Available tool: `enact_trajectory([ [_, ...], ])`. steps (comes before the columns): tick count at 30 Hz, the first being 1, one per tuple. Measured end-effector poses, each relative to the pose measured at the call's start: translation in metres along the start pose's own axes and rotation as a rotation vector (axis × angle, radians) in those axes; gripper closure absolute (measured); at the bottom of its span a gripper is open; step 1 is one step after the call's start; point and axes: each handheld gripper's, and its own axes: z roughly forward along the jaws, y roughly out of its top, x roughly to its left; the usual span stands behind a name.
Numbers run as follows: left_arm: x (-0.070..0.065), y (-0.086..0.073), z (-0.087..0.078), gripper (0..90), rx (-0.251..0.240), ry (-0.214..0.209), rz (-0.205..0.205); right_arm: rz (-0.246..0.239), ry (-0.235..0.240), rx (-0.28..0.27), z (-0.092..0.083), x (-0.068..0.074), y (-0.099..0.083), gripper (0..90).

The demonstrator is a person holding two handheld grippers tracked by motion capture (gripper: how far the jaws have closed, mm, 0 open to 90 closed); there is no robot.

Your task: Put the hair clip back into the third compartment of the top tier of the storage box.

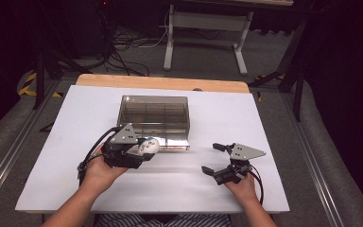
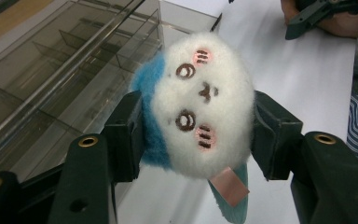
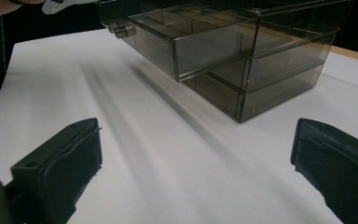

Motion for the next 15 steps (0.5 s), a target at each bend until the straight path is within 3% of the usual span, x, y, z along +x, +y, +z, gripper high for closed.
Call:
enact_trajectory([
  [15,0.008,0.019,0.010,44.5,-0.009,-0.017,0.005,-0.003,0.003,0.000,0.000,0.000,0.000,2.4],
])
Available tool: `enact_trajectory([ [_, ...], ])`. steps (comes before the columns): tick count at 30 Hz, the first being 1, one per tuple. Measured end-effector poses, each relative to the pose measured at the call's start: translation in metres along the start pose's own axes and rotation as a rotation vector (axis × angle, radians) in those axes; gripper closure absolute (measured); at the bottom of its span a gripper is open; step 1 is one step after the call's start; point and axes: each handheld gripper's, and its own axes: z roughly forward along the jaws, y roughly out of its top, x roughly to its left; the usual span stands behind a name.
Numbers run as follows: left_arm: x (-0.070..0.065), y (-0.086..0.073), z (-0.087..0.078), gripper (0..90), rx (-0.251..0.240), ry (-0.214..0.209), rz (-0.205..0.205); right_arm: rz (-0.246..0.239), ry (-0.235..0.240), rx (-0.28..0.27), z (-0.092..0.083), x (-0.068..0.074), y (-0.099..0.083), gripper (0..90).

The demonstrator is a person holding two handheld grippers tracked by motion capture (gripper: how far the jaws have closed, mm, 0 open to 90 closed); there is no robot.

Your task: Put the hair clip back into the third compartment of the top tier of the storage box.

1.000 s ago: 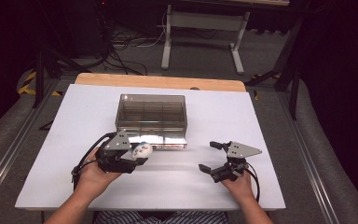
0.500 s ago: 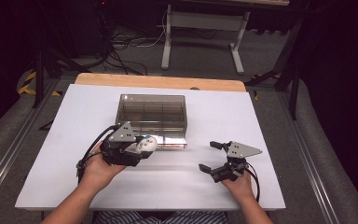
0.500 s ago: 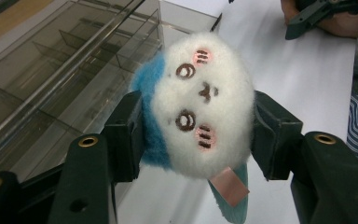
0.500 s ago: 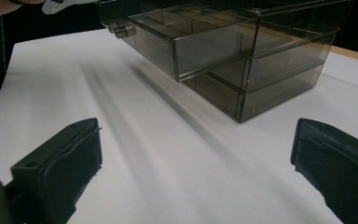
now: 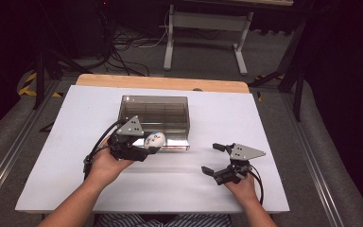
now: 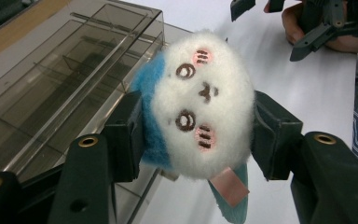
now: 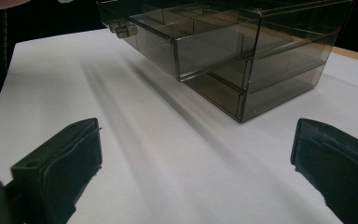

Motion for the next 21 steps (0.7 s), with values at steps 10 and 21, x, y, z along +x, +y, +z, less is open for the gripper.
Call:
enact_trajectory([
  [10,0.002,0.011,0.012,44.5,-0.007,-0.005,0.002,-0.002,0.003,-0.002,0.000,0.000,0.000,2.4],
  [21,0.004,0.022,0.023,44.5,-0.010,-0.016,0.002,-0.002,0.005,-0.002,0.000,0.000,0.000,2.4],
])
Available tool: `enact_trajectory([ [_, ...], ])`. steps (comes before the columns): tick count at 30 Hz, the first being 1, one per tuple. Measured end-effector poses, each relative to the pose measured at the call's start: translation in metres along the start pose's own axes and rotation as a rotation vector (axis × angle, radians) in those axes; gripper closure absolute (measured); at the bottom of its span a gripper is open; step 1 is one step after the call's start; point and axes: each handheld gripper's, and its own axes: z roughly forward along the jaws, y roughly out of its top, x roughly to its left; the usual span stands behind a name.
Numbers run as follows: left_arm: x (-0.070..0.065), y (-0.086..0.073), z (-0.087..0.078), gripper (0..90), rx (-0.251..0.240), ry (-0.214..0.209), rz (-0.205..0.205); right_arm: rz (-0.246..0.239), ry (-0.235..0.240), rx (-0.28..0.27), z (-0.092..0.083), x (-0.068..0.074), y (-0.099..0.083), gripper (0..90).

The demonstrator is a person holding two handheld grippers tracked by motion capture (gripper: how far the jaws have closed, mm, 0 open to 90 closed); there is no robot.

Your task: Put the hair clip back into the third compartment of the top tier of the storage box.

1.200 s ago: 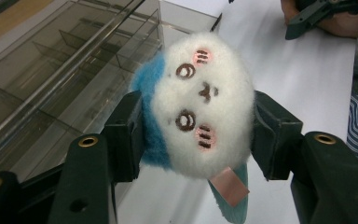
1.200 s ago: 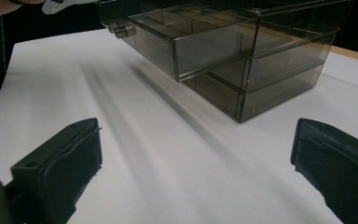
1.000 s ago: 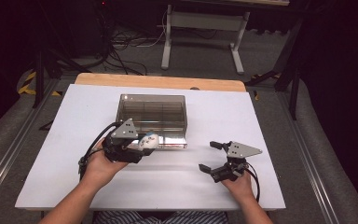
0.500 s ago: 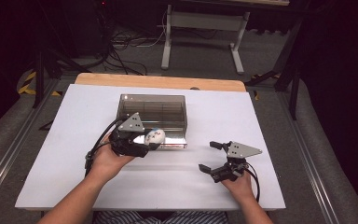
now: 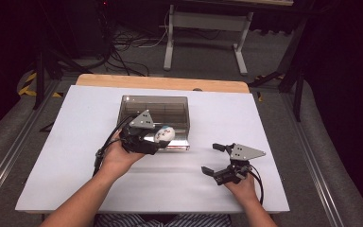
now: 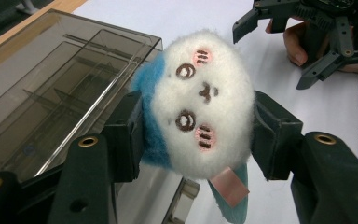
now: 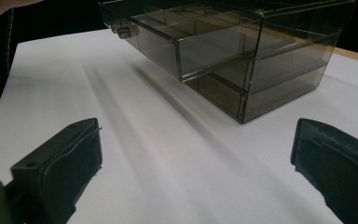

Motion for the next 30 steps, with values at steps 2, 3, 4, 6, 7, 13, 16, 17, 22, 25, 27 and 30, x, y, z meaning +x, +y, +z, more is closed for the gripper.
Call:
enact_trajectory([
  [2,0.000,0.003,0.004,44.4,0.002,0.004,0.000,-0.001,0.000,-0.001,0.000,0.000,0.000,2.4],
  [3,0.001,0.004,0.006,44.4,0.001,0.002,0.000,0.000,0.001,-0.001,0.000,0.000,0.000,2.4],
  [4,0.001,0.004,0.006,44.5,0.001,0.002,0.000,0.000,0.001,-0.001,0.000,0.000,0.000,2.4],
  [6,0.001,0.004,0.009,44.4,-0.002,0.000,-0.002,0.000,0.002,-0.003,0.000,0.000,0.000,2.4],
  [7,0.002,0.005,0.011,44.5,-0.006,-0.002,-0.013,0.001,0.002,-0.002,0.000,0.000,0.000,2.4],
  [13,0.004,0.007,0.017,44.5,-0.010,-0.002,-0.022,0.000,0.004,-0.003,0.000,0.000,0.000,2.4],
  [16,0.005,0.009,0.019,44.5,-0.010,0.005,-0.022,0.000,0.004,-0.003,0.000,0.000,0.000,2.4],
  [17,0.005,0.009,0.021,44.4,-0.011,0.011,-0.023,0.000,0.004,-0.003,0.000,0.000,0.000,2.4],
  [22,0.007,0.011,0.024,44.4,-0.008,0.028,-0.027,0.000,0.004,-0.002,0.000,0.000,0.000,2.4],
  [25,0.008,0.012,0.026,44.3,-0.003,0.034,-0.021,0.000,0.004,-0.002,0.000,0.000,0.000,2.4],
  [27,0.009,0.013,0.028,44.2,0.000,0.045,-0.018,0.000,0.005,-0.002,0.000,0.000,0.000,2.4],
  [30,0.010,0.014,0.031,44.1,0.004,0.051,-0.020,0.000,0.005,-0.002,0.000,0.000,0.000,2.4],
])
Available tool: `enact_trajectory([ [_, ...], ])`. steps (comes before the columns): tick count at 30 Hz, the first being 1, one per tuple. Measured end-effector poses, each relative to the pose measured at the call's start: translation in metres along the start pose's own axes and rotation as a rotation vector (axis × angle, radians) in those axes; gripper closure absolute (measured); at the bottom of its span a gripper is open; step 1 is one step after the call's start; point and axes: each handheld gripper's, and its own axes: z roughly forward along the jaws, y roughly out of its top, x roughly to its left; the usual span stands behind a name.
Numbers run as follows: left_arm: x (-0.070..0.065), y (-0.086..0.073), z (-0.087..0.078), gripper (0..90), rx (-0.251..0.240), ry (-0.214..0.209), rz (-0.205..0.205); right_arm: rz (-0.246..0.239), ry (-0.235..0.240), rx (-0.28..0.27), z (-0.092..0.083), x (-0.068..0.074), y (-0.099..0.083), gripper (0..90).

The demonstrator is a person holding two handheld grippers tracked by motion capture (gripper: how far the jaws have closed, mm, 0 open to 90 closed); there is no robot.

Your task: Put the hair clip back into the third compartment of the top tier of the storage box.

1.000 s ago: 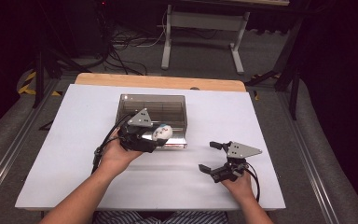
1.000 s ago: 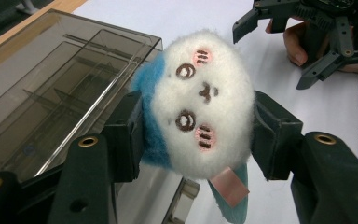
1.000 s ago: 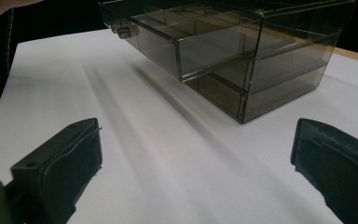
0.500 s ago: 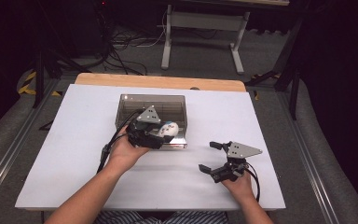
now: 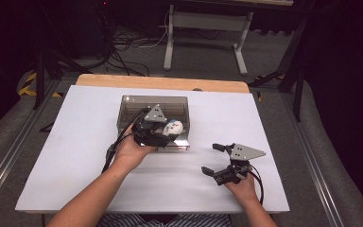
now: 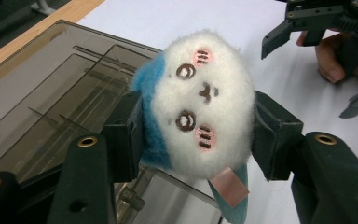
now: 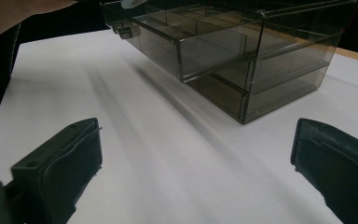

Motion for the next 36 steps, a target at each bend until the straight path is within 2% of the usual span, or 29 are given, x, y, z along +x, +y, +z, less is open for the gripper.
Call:
enact_trajectory([
  [6,0.002,0.002,0.006,44.1,0.000,-0.011,-0.007,0.001,0.001,0.000,0.000,0.000,0.000,2.4],
  [8,0.003,0.003,0.007,44.1,0.012,-0.003,0.002,0.001,0.001,0.000,0.000,0.000,0.000,2.4],
  [20,0.004,0.005,0.021,44.0,0.045,0.029,-0.012,0.001,0.004,-0.001,0.000,0.000,0.000,2.4],
  [28,0.004,0.006,0.022,43.9,0.054,0.013,-0.018,-0.001,0.009,-0.001,0.000,0.000,0.000,2.4],
  [36,-0.002,0.006,0.022,43.7,0.086,0.025,0.020,-0.003,0.010,0.001,0.000,0.000,0.000,2.4],
])
